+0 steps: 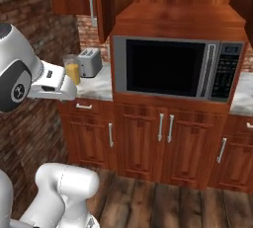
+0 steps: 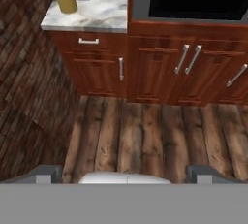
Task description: There is a tray on the dining counter. Grab the cup, mug, and pitcher and place them on the tray. The pitcher may be placed next to the tray if it cannot fit the tray.
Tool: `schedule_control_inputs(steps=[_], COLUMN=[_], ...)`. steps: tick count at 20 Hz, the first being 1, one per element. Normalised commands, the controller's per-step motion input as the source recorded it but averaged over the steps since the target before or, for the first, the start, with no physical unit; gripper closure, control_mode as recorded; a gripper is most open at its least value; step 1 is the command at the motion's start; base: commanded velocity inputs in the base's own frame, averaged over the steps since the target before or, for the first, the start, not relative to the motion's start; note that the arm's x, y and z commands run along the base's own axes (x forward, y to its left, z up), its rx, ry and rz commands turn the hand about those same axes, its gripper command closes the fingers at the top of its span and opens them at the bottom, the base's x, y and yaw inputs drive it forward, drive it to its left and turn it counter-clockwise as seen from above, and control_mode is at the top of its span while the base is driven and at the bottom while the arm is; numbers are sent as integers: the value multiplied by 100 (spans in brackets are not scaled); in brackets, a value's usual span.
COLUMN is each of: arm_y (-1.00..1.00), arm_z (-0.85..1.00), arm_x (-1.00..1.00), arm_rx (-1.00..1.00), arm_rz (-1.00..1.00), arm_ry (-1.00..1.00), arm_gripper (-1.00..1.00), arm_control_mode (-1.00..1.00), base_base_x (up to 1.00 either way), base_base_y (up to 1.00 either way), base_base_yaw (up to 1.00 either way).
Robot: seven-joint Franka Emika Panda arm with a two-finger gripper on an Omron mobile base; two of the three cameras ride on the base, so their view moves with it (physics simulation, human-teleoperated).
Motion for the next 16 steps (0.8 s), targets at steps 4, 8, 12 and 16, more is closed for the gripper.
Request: schedule_control_inputs(steps=[4,8,12,16], arm_y=[0,0,0,0], arm_z=[0,0,0,0], arm_x=[0,0,0,0], arm_rx=[0,0,0,0], arm_rz=[0,0,0,0], arm_ry=[0,0,0,0], arm_gripper=[-100,-100,-100,-100], arm_control_mode=[100,100,100,100], base_base_x=[37,31,32,67], base_base_y=[16,26,47,57], base_base_yaw=[25,23,16,2])
